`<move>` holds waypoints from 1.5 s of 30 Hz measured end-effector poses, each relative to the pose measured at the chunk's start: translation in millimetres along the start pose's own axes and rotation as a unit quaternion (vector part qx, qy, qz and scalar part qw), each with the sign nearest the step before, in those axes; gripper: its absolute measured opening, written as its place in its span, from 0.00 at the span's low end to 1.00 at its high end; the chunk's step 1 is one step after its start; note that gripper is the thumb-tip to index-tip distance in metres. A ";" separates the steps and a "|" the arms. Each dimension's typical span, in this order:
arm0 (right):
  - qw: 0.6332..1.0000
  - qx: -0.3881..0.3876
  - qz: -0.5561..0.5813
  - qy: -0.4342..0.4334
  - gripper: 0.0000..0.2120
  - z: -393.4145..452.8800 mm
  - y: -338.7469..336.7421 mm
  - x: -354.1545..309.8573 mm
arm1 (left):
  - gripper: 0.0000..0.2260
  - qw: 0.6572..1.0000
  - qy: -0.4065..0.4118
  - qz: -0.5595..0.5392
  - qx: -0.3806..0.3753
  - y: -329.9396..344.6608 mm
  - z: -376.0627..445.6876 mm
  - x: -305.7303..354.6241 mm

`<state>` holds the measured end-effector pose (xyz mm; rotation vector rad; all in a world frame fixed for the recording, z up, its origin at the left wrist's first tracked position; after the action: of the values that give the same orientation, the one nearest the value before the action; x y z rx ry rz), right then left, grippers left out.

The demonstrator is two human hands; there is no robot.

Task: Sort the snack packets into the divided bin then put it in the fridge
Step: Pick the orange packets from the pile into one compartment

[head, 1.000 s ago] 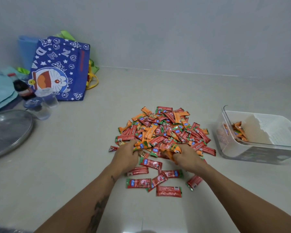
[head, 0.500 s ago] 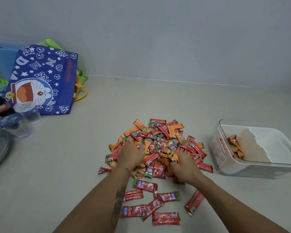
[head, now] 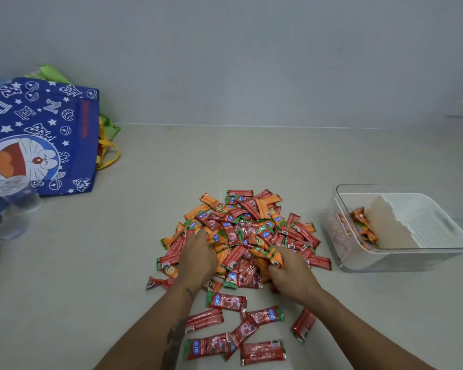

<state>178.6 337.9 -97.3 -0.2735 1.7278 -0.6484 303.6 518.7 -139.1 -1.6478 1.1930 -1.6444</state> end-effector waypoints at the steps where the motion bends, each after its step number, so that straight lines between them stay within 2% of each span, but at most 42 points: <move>1: 1.000 0.003 0.003 0.002 0.09 -1.9 -1.8 1.0 | 0.16 1.000 0.001 -0.019 0.005 -1.5 -2.3 -0.5; 4: 1.000 0.017 -0.001 0.004 0.12 -7.9 -10.1 2.1 | 0.10 0.997 -0.007 -0.069 0.041 -10.7 -9.7 -2.6; 8: 0.998 0.054 0.006 -0.017 0.13 -21.0 -27.1 -6.5 | 0.11 0.991 -0.010 -0.114 0.068 -26.2 -19.2 1.9; 10: 0.997 0.073 0.003 -0.030 0.13 -28.2 -41.2 -12.2 | 0.09 0.992 0.013 -0.101 0.068 -34.3 -24.6 13.0; 13: 0.990 0.119 -0.031 -0.068 0.12 -36.5 -75.8 -21.1 | 0.13 0.990 0.085 -0.083 0.079 -45.0 -31.5 42.7; 15: 0.981 0.163 -0.063 -0.088 0.07 -39.1 -104.4 -21.5 | 0.09 0.982 0.141 -0.092 0.081 -50.4 -39.4 68.7; 17: 0.970 0.209 -0.087 -0.086 0.05 -39.6 -133.5 -16.1 | 0.06 0.975 0.182 -0.099 0.076 -52.4 -47.1 93.8; 19: 0.964 0.239 -0.090 -0.073 0.05 -38.7 -159.3 -7.8 | 0.08 0.971 0.209 -0.098 0.070 -51.5 -54.6 117.5; 21: 0.961 0.255 -0.090 -0.064 0.01 -37.2 -180.5 1.6 | 0.07 0.966 0.225 -0.115 0.058 -48.4 -61.5 139.5; 24: 0.959 0.264 -0.099 -0.041 0.02 -32.6 -204.1 16.7 | 0.05 0.960 0.239 -0.130 0.060 -41.2 -69.8 167.2; 30: 0.964 0.213 -0.159 0.014 0.05 -11.0 -223.0 40.5 | 0.06 0.967 0.227 -0.103 0.049 -17.7 -81.6 200.3; 32: 0.972 0.179 -0.152 0.027 0.11 -2.0 -223.8 48.4 | 0.06 0.970 0.219 -0.101 0.040 -11.0 -85.2 209.0; 37: 0.993 0.079 -0.081 0.034 0.34 8.2 -233.5 63.3 | 0.06 0.976 0.202 -0.071 0.029 1.5 -91.5 223.4; 41: 0.989 0.066 -0.127 -0.044 0.30 -11.4 -243.1 67.7 | 0.06 0.981 0.181 -0.061 0.040 9.4 -92.1 235.9; 43: 0.986 0.011 -0.156 -0.059 0.26 -27.2 -244.5 68.7 | 0.07 0.982 0.168 -0.074 0.039 13.7 -91.7 247.2; 45: 0.965 -0.060 -0.244 -0.069 0.21 -39.2 -239.5 73.2 | 0.09 0.982 0.163 -0.089 0.044 19.1 -88.4 259.7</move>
<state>84.3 115.9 -19.0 -0.8292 1.5745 -0.8572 181.5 307.8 -11.7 -1.5055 1.1286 -2.1110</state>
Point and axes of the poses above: each hand's wrist, its own z-axis towards the middle knuckle, its own y-axis out of the palm, x = y × z, the point moved 2 cm from there along z, towards the middle knuckle, and after that the axes turned 5 degrees about z, right-handed, at the moved point
